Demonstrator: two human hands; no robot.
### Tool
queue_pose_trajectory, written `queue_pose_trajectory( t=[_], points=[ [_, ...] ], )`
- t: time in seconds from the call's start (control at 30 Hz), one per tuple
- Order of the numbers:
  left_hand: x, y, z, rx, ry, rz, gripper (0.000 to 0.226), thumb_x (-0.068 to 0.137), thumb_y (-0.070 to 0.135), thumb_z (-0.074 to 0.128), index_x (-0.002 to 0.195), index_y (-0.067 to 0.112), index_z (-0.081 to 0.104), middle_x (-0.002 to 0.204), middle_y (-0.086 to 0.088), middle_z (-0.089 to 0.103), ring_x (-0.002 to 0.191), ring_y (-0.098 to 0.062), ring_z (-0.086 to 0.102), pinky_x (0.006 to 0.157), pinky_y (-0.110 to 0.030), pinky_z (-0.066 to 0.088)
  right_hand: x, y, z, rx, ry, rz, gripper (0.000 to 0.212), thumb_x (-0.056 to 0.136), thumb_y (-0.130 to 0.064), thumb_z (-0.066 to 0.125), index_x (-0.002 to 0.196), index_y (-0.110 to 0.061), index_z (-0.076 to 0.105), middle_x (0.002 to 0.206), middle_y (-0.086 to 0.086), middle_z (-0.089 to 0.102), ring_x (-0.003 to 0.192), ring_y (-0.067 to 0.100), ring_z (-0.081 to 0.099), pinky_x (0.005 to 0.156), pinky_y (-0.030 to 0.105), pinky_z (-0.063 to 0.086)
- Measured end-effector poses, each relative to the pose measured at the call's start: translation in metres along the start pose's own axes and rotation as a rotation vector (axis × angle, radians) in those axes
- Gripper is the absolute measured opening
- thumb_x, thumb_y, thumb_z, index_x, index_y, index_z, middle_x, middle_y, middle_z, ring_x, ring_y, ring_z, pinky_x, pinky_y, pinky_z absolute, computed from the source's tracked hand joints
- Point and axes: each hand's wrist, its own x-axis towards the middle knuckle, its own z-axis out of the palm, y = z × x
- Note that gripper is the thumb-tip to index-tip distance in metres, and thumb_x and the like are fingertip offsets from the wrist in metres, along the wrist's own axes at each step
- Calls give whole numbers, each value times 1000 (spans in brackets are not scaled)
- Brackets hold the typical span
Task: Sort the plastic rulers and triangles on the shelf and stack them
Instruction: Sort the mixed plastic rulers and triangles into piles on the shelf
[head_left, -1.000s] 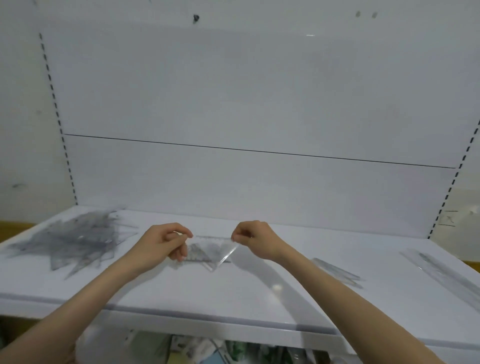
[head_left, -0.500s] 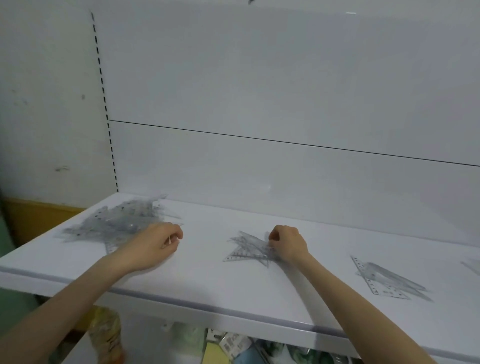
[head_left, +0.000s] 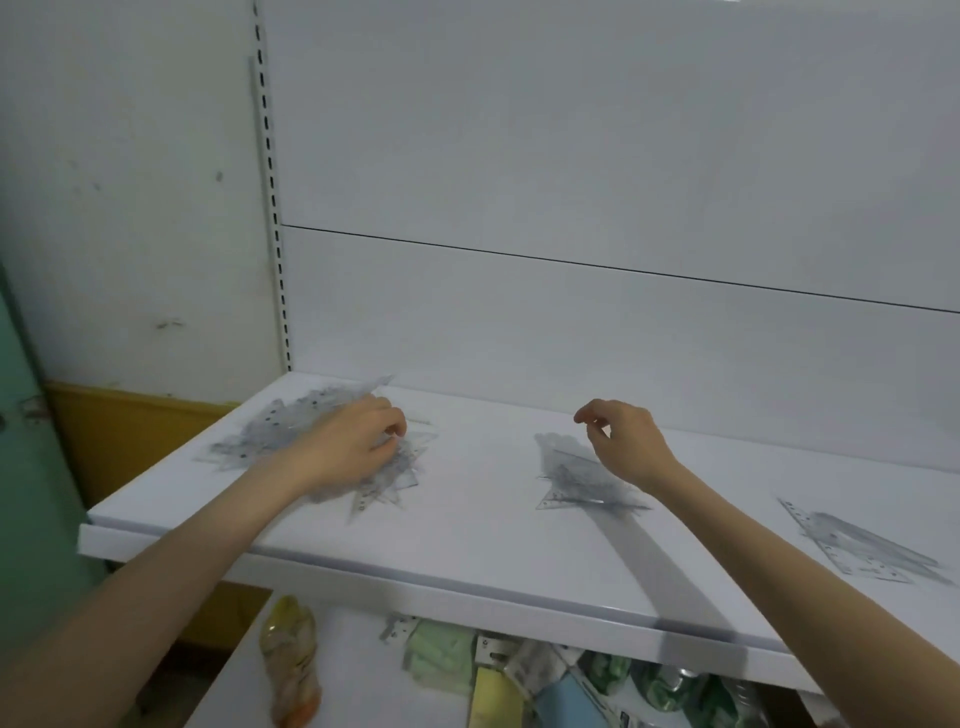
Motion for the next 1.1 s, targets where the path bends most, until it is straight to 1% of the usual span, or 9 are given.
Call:
queue_pose_trajectory(
  t=[0.2, 0.3, 0.43, 0.53, 0.63, 0.73, 0.83, 1.0, 1.1],
  points=[
    [-42, -82, -25, -22, 71, -86, 14, 92, 17, 54, 100, 14, 65, 101, 1, 62, 100, -17, 52, 85, -28, 41, 7, -93, 58, -5, -108, -176, 30, 93, -6, 45, 108, -16, 68, 116, 3, 65, 110, 23, 53, 91, 31, 41],
    [-61, -113, -26, -28, 38, -153, 23, 93, 22, 55, 113, 16, 63, 117, 1, 59, 111, -15, 50, 90, -26, 39, 11, -129, 88, -59, -175, -259, 26, 97, -17, 47, 115, -16, 66, 124, 3, 62, 116, 23, 50, 93, 32, 39],
    [-70, -132, -19, -72, -61, -172, 42, 95, 29, 51, 136, 20, 47, 142, 4, 45, 132, -13, 38, 109, -30, 31, 23, -159, 113, -120, -252, -204, 40, 100, -38, 43, 130, -15, 56, 131, 5, 57, 122, 24, 47, 97, 36, 41],
    [-67, -136, -14, -91, -106, -145, 47, 97, 30, 48, 142, 20, 40, 148, 4, 38, 137, -12, 31, 109, -23, 24, 35, -170, 126, -169, -300, -142, 48, 98, -44, 42, 136, -15, 50, 134, 7, 54, 126, 26, 44, 101, 38, 39],
    [-63, -141, -12, -129, -102, -135, 48, 95, 39, 50, 139, 22, 44, 144, 6, 42, 133, -10, 33, 107, -24, 25, 47, -175, 134, -162, -303, -103, 43, 96, -41, 49, 128, -14, 57, 123, 7, 60, 118, 26, 50, 91, 34, 43],
    [-61, -146, -10, -123, -100, -134, 53, 91, 51, 50, 137, 25, 46, 142, 8, 43, 132, -9, 33, 109, -28, 27, 55, -174, 137, -54, -259, -20, 27, 93, -34, 55, 107, -15, 68, 108, 4, 67, 102, 24, 59, 77, 30, 46],
    [-58, -151, -7, -134, -82, -143, 48, 91, 45, 54, 135, 25, 48, 139, 9, 47, 129, -8, 35, 108, -29, 30, 60, -171, 136, -21, -241, 59, 18, 92, -31, 58, 95, -18, 70, 99, 5, 68, 94, 25, 61, 73, 30, 47],
    [-51, -151, -5, -191, -37, -144, 38, 91, 33, 59, 128, 22, 56, 128, 7, 56, 117, -8, 44, 93, -22, 33, 65, -166, 129, -15, -196, 137, 16, 93, -26, 59, 89, -15, 70, 94, 6, 67, 88, 27, 61, 68, 28, 41],
    [-48, -149, -4, -265, 15, -175, 32, 88, 25, 64, 120, 22, 60, 111, 8, 57, 99, -4, 49, 80, -15, 36, 66, -159, 124, -30, -197, 169, 17, 94, -25, 58, 91, -13, 69, 95, 7, 66, 89, 28, 61, 68, 29, 42]
  ],
)
